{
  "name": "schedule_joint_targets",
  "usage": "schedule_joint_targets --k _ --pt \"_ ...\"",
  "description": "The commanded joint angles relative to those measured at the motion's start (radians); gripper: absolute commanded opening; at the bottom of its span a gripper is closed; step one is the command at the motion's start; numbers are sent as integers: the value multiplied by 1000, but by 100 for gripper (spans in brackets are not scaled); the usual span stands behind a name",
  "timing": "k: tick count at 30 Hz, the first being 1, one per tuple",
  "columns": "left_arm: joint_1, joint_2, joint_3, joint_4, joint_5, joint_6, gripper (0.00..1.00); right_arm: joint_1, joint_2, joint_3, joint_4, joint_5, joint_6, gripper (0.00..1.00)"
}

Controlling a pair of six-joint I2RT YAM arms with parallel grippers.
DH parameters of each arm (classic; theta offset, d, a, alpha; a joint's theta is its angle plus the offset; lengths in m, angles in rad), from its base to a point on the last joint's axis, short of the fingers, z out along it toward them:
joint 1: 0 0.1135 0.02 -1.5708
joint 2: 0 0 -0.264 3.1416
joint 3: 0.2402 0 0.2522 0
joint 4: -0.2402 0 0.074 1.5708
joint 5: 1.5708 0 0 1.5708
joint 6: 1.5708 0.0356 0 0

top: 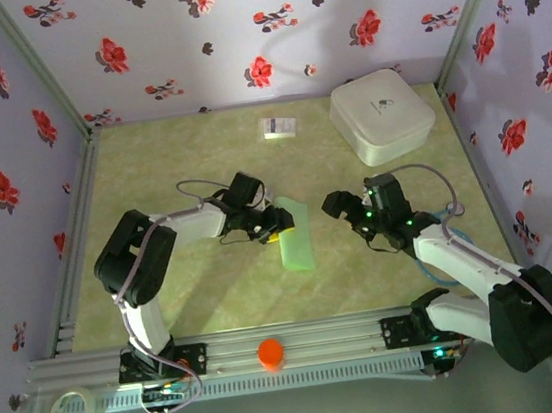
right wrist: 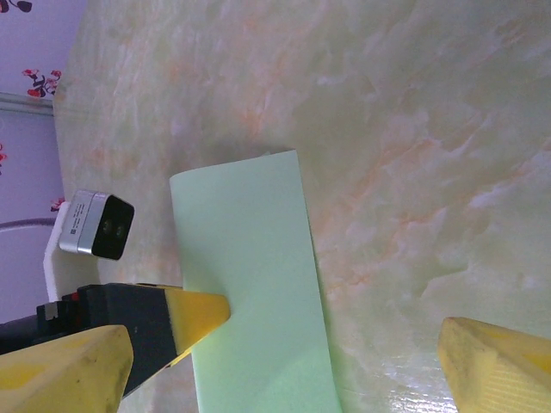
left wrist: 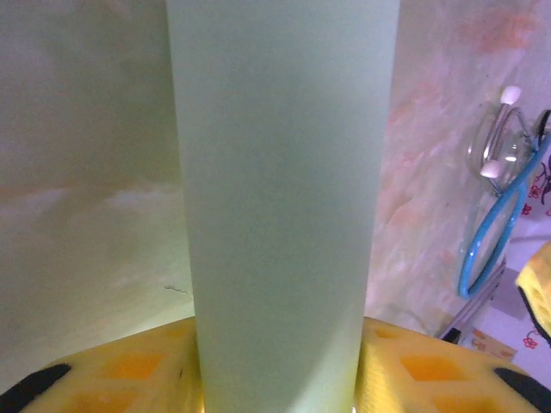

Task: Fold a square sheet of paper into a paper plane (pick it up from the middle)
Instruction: First fold the square sheet of paper in half at the center of the table.

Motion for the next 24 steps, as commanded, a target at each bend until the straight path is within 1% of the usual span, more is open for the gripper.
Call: schedule_joint_targets --k 1,6,11,15,19,24 --pt "7 23 0 -36 -34 35 46 -2 7 28 16 -14 7 92" --pt "6 15 11 -73 -85 56 50 -3 13 28 25 -22 6 92" --pt "1 -10 52 -167 -160 102 55 -3 14 25 55 -32 4 92" --pt "-2 -35 59 -199 -206 123 59 -3 24 26 61 -35 5 92" --pt "-1 -51 61 -224 -230 150 59 -2 31 25 65 -41 6 93" --pt "0 -41 64 -258 -259 164 54 2 44 27 67 -44 9 93"
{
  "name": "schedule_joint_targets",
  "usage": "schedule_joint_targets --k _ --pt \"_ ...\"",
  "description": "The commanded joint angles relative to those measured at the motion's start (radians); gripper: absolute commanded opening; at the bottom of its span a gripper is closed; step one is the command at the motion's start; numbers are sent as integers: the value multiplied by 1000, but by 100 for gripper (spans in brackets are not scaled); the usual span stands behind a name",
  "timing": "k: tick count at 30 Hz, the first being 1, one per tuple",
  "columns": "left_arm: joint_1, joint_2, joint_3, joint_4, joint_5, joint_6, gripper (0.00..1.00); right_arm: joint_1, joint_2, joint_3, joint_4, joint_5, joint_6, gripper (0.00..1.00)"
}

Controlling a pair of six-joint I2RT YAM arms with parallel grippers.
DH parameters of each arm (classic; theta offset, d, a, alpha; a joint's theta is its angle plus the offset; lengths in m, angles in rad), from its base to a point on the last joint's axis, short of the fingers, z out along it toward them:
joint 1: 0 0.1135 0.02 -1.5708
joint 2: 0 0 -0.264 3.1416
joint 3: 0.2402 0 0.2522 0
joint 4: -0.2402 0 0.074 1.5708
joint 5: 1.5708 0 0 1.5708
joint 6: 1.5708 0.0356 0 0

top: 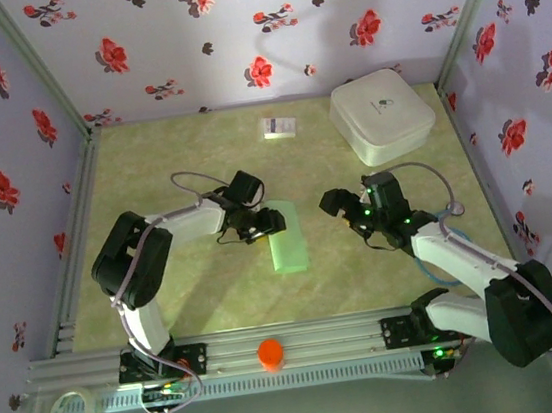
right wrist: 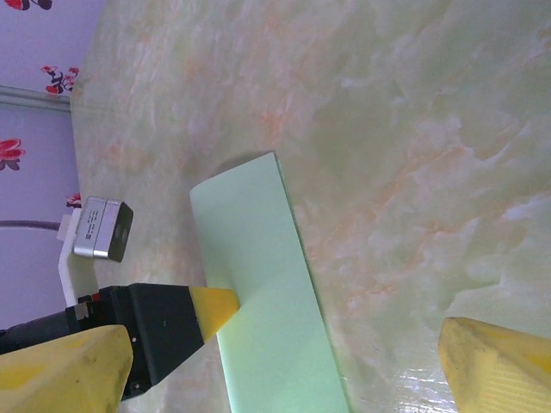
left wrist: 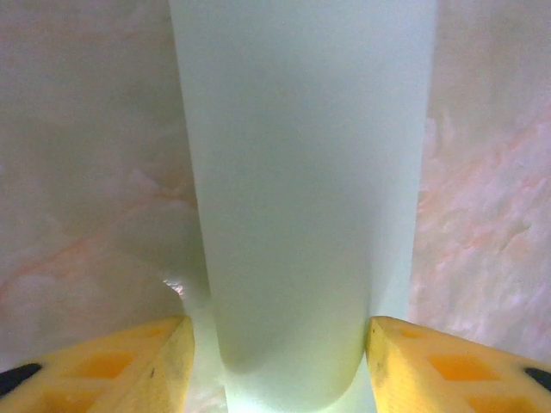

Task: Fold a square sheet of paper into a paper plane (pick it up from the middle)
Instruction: First fold the square sheet of paper in half at the center of the table.

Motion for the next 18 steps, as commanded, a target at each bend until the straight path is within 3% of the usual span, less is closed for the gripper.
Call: schedule_joint_targets --k 1,18 --pt "2 -19 15 -55 -45 37 53 3 14 23 14 -19 8 92" --pt "11 77 77 -159 -57 119 55 6 25 28 11 -23 6 92"
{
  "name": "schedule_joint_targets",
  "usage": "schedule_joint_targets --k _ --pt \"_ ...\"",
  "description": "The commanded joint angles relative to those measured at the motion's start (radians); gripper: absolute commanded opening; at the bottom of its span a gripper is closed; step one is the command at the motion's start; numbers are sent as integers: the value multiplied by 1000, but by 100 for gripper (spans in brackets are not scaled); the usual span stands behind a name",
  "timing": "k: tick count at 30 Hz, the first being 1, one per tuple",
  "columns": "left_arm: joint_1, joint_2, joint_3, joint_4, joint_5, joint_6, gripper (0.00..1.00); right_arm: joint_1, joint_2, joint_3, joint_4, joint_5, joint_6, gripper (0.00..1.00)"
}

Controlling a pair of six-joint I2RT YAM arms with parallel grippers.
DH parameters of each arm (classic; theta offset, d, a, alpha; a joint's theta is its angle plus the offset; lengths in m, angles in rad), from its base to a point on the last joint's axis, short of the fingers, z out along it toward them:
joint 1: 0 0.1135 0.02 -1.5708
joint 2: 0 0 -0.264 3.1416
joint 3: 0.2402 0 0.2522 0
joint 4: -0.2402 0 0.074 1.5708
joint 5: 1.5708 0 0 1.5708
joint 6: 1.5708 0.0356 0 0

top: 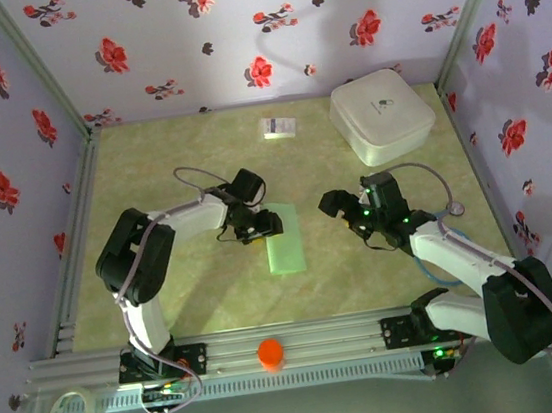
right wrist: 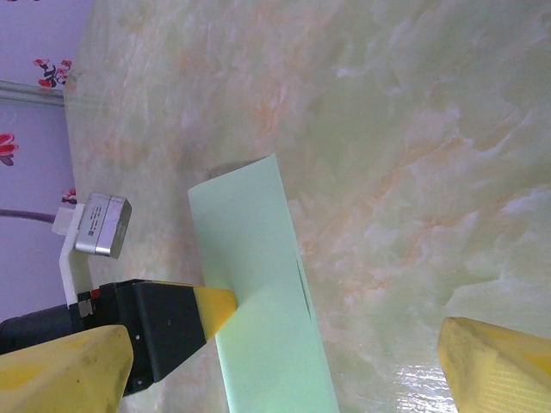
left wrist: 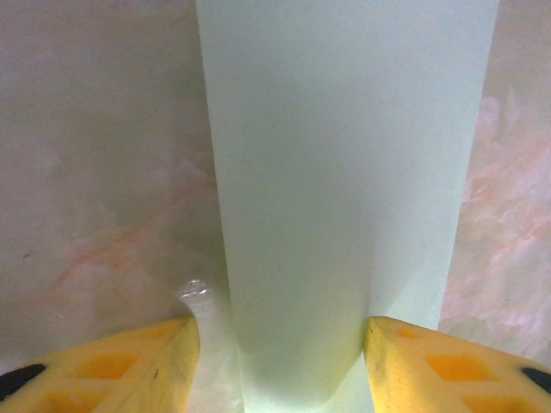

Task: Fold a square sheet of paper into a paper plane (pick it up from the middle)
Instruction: First fold the square sheet of paper in half at the center of the table.

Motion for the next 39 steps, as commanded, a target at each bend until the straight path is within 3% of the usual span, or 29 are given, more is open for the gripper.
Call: schedule_joint_targets --k 1,24,39 --pt "8 46 15 -40 -27 47 55 5 10 27 12 -12 7 92" --pt "10 149 87 -169 -124 106 54 8 13 32 2 -10 2 92" --pt "10 165 82 -144 -122 72 56 7 24 30 4 -13 4 92"
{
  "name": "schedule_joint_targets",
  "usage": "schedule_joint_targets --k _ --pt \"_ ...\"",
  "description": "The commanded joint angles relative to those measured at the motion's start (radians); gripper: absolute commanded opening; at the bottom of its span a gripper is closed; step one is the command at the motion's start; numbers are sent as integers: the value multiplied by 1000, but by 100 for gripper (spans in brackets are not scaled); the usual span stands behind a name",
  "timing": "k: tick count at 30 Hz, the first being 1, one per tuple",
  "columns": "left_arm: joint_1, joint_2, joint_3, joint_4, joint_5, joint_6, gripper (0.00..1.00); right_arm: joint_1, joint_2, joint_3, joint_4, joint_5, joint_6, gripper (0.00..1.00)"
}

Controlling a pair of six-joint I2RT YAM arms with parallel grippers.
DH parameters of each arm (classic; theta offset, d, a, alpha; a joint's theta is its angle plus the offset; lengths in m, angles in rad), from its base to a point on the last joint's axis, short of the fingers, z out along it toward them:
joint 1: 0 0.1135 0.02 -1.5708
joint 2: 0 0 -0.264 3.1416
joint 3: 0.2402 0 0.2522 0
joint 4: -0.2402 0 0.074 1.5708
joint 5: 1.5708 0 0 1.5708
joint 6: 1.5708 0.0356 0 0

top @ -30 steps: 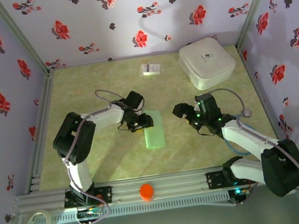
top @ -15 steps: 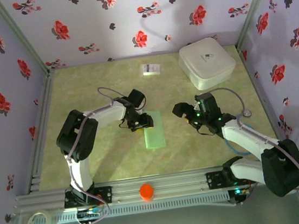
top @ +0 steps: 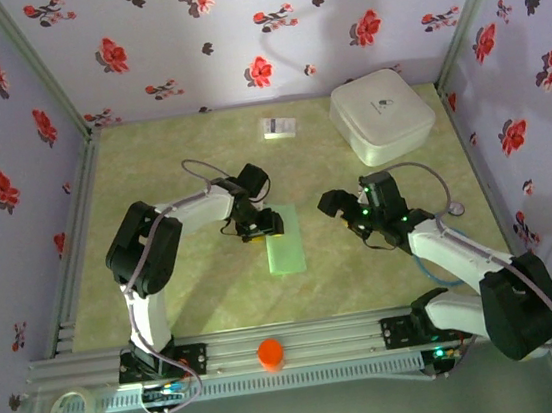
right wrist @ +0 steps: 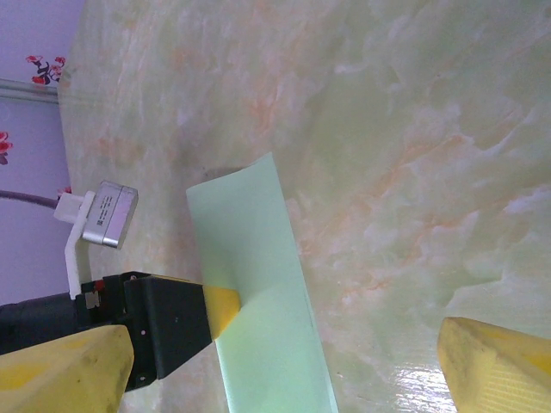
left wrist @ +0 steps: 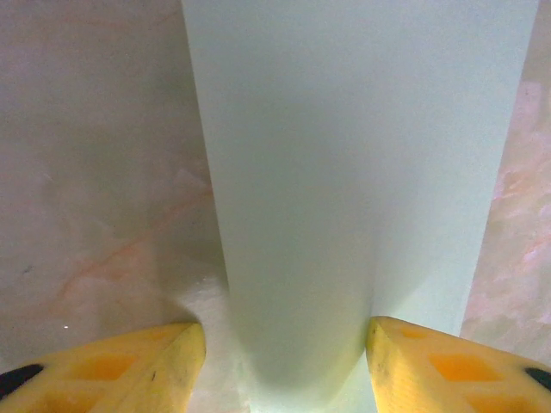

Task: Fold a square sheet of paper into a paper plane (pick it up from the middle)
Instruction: First fold the square sheet of paper in half at the center of the table, then hold the square sheet of paper at the center of the table.

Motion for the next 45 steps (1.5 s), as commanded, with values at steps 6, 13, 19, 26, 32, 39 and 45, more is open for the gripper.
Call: schedule_joint_targets --k 6,13,19,26,32,39,45 --pt "10 95 -30 -2 -110 9 57 6 -1 20 2 -6 4 92" --pt "10 101 -24 2 -120 -20 57 6 -3 19 1 -6 6 92" --pt "10 113 -28 -8 -147 -38 57 7 -6 18 -3 -3 7 92" --pt "10 123 -25 -4 -138 -28 57 6 -2 19 -3 -4 7 92" --pt "9 138 -28 -7 -135 -9 57 6 -3 19 -7 -2 5 92" --pt "9 152 -30 -8 -141 -20 57 6 -2 19 -6 0 8 92" --pt "8 157 -32 -4 -147 -35 55 7 1 19 -8 0 8 92"
